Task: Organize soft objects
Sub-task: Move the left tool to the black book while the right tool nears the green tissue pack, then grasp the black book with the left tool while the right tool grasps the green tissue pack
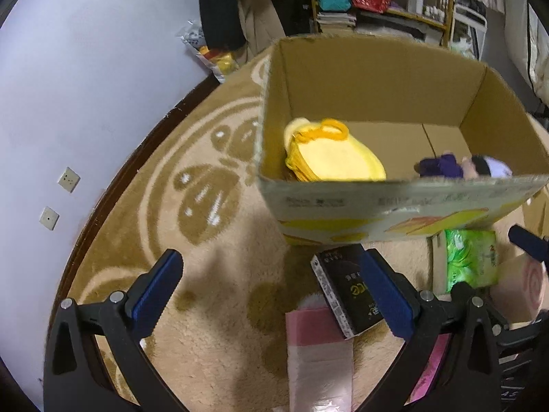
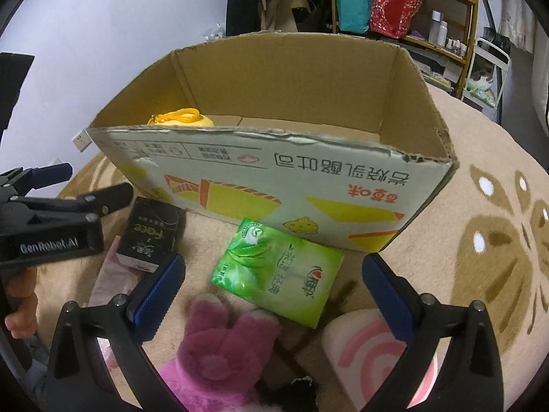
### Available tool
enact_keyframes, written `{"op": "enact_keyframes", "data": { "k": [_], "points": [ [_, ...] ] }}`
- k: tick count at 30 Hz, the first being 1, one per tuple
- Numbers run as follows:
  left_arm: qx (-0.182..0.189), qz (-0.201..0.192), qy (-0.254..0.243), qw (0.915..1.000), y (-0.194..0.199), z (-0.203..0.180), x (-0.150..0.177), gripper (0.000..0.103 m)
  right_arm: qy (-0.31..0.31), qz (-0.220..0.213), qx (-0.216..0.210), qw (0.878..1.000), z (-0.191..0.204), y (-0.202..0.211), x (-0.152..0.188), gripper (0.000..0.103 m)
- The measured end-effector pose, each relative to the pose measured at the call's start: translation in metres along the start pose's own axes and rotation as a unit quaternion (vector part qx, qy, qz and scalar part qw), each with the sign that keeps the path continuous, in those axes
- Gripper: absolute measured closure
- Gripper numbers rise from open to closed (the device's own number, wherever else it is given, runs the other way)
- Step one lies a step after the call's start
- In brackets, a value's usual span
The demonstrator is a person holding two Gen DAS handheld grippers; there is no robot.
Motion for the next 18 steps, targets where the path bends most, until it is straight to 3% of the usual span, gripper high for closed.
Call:
{"op": "enact_keyframes", "data": {
  "k": [18],
  "points": [
    [0.0, 0.023, -0.047, 0.9986, -0.026, -0.033, 0.002, 0.001, 0.012, 0.025, 0.001, 1.0, -0.003, -0.021, 0.004, 0.0]
  ]
}}
Point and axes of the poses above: each gripper's, at about its wrist camera, not at the fingertips, and y roughly against the way its jaws point, z to its left, x to its underside, the point moved 8 cm from there along -y, roughly the way its jaws point, and after that the axes turned 2 degrees about -x, right-handed, at the moved point
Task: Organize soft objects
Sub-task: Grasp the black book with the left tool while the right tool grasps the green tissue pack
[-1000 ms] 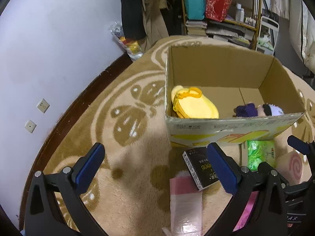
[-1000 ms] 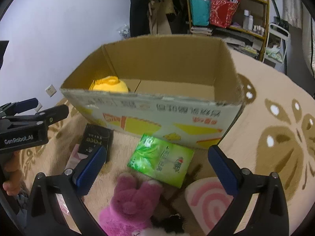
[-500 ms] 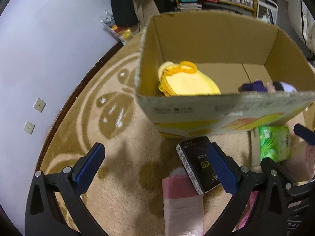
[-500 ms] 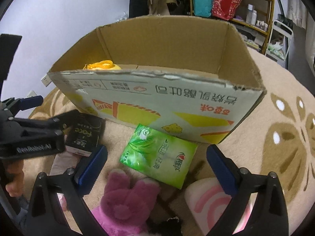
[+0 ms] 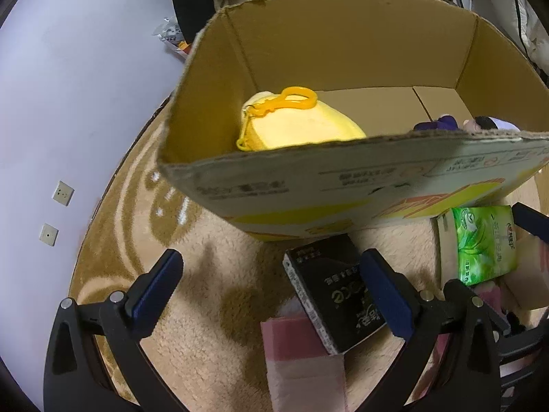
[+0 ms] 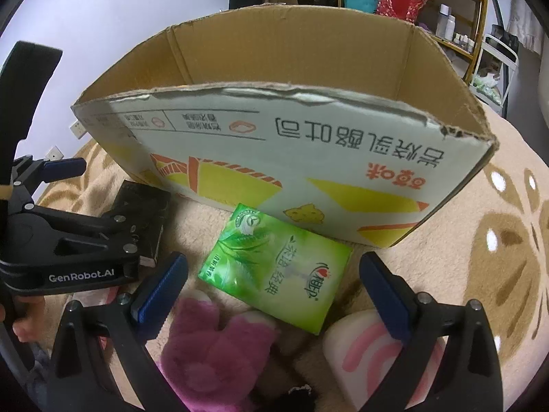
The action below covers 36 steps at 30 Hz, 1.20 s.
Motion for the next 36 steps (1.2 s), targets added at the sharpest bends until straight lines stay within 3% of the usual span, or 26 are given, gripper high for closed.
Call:
{"op": "enact_keyframes", "data": {
  "k": [14, 20, 25, 30, 36],
  "points": [
    [0.025, 0.033, 0.003, 0.9991, -0.021, -0.015, 0.006, 0.001, 0.028, 0.015, 0.016, 0.999, 0.009, -0.014, 0.007, 0.0],
    [0.049, 0.035, -0.006, 0.9982, -0.021, -0.021, 0.009, 0.033, 0.031, 0.01, 0.019, 0.999, 0.014, -0.015, 0.006, 0.0],
    [0.078, 0.038, -0.028, 0.9958, -0.015, -0.034, 0.013, 0.074, 0.031, 0.007, 0.023, 0.999, 0.011, -0.015, 0.003, 0.0],
    [0.088, 0.04, -0.026, 0.995, -0.01, -0.036, 0.016, 0.083, 0.033, 0.01, 0.026, 0.999, 0.013, -0.018, 0.004, 0.006],
    [0.078, 0.03, -0.027, 0.9961, 0.003, -0.034, 0.021, 0.084, 0.035, 0.018, 0.026, 0.999, 0.01, -0.02, 0.001, 0.009]
  ]
}}
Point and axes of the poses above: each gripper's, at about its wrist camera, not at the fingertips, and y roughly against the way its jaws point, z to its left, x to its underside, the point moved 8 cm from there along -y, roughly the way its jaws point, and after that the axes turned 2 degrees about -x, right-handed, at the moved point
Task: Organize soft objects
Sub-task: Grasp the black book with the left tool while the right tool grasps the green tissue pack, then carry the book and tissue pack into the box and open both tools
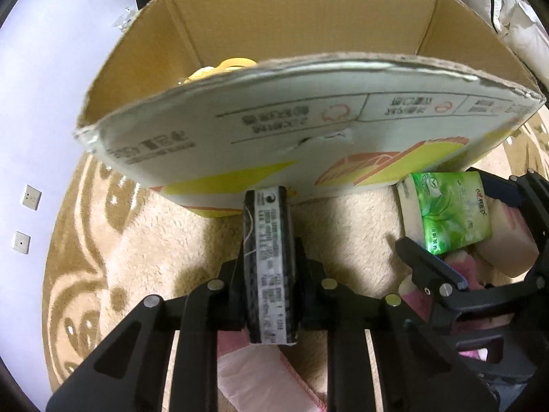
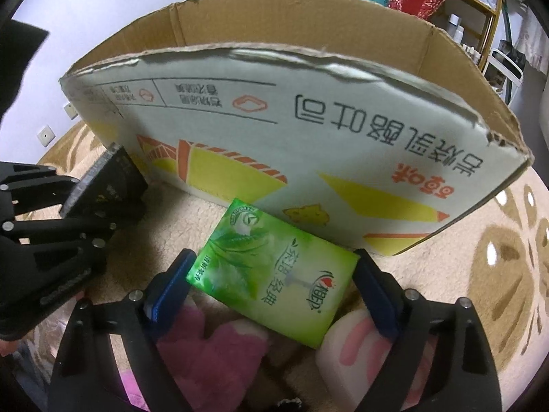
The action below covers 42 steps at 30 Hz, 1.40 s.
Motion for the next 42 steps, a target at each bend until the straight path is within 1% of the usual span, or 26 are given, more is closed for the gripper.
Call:
{"op": "enact_keyframes", "data": {
  "k": [2, 5, 6, 7, 12, 14, 16, 19, 26, 28, 31, 36, 42],
  "points": [
    [0.003, -0.001, 0.007, 1.0, 0.005, -0.001, 0.004, 0.084, -0.003, 0.005, 0.0, 1.0, 0.002, -0.004, -0.002, 0.009],
    [0.005, -0.004, 0.015, 0.9999, 0.009, 0.008, 0.005, 0.084, -0.01, 0.005, -0.008, 1.0, -0.004, -0.003, -0.006, 0.01],
    [0.004, -0.005, 0.017, 0.9998, 0.011, 0.008, 0.005, 0.084, -0.008, 0.003, -0.008, 1.0, -0.003, -0.002, -0.006, 0.01],
    [0.003, -0.007, 0.019, 0.9998, 0.011, 0.004, -0.004, 0.084, -0.007, 0.001, -0.007, 1.0, -0.002, -0.001, -0.007, 0.01],
    [0.002, -0.017, 0.032, 0.9993, 0.019, 0.01, -0.003, 0.084, -0.011, -0.015, -0.013, 1.0, 0.003, 0.009, -0.012, 0.01],
    [0.009, -0.008, 0.041, 0.9991, 0.01, 0.011, 0.003, 0.084, -0.013, -0.019, -0.013, 1.0, 0.004, 0.011, -0.013, 0.01],
    [0.013, -0.01, 0.045, 0.9988, 0.012, 0.012, 0.003, 0.084, -0.016, -0.025, -0.011, 0.999, 0.005, 0.015, -0.014, 0.01],
    [-0.002, -0.023, 0.043, 0.9988, 0.022, 0.016, 0.001, 0.084, -0.016, -0.033, -0.014, 0.999, 0.007, 0.022, -0.015, 0.01],
    [-0.01, -0.039, 0.052, 0.9978, 0.034, 0.02, 0.005, 0.084, -0.02, -0.064, -0.036, 0.997, 0.013, 0.043, -0.02, 0.01],
    [-0.011, -0.043, 0.054, 0.9976, 0.037, 0.022, 0.005, 0.084, -0.021, -0.072, -0.037, 0.997, 0.009, 0.049, -0.012, 0.01],
    [-0.014, -0.048, 0.051, 0.9975, 0.048, 0.022, 0.007, 0.084, -0.022, -0.084, -0.037, 0.996, 0.006, 0.058, -0.016, 0.01],
    [-0.029, -0.062, 0.043, 0.9967, 0.06, 0.024, 0.006, 0.084, -0.027, -0.096, -0.049, 0.994, 0.007, 0.073, -0.016, 0.01],
    [-0.048, -0.082, 0.042, 0.9947, 0.076, 0.035, 0.004, 0.084, -0.028, -0.121, -0.05, 0.991, 0.011, 0.097, -0.02, 0.01]
  ]
}}
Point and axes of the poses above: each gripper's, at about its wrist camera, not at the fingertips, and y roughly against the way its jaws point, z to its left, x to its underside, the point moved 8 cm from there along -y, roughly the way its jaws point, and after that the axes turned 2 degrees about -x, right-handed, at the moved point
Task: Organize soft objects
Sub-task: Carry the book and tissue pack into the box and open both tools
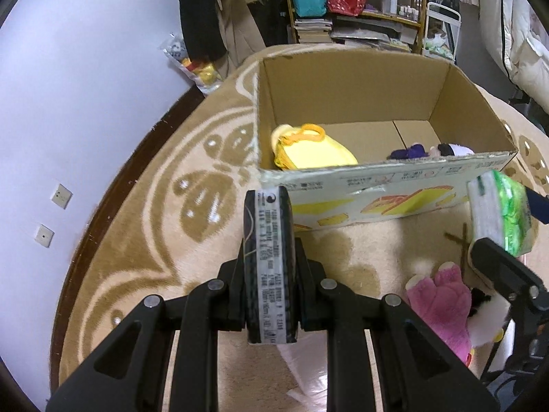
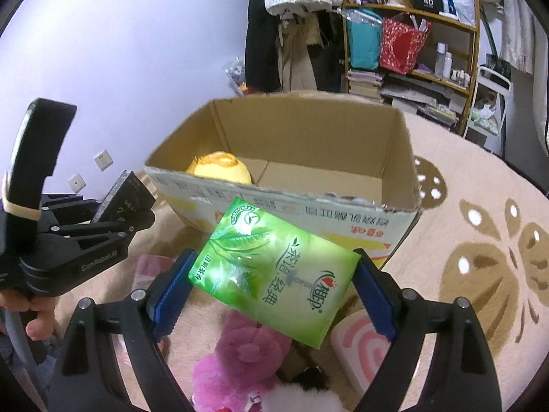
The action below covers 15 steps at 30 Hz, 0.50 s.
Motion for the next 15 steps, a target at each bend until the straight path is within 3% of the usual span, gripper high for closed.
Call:
{"op": "enact_keyframes", "data": {
  "k": [15],
  "points": [
    [-0.011, -0.085, 0.02, 0.9961, 0.061, 0.02, -0.035, 0.084, 0.011, -0.059, 0.001, 0.998, 0.007, 0.035, -0.028, 0.01]
  ]
}}
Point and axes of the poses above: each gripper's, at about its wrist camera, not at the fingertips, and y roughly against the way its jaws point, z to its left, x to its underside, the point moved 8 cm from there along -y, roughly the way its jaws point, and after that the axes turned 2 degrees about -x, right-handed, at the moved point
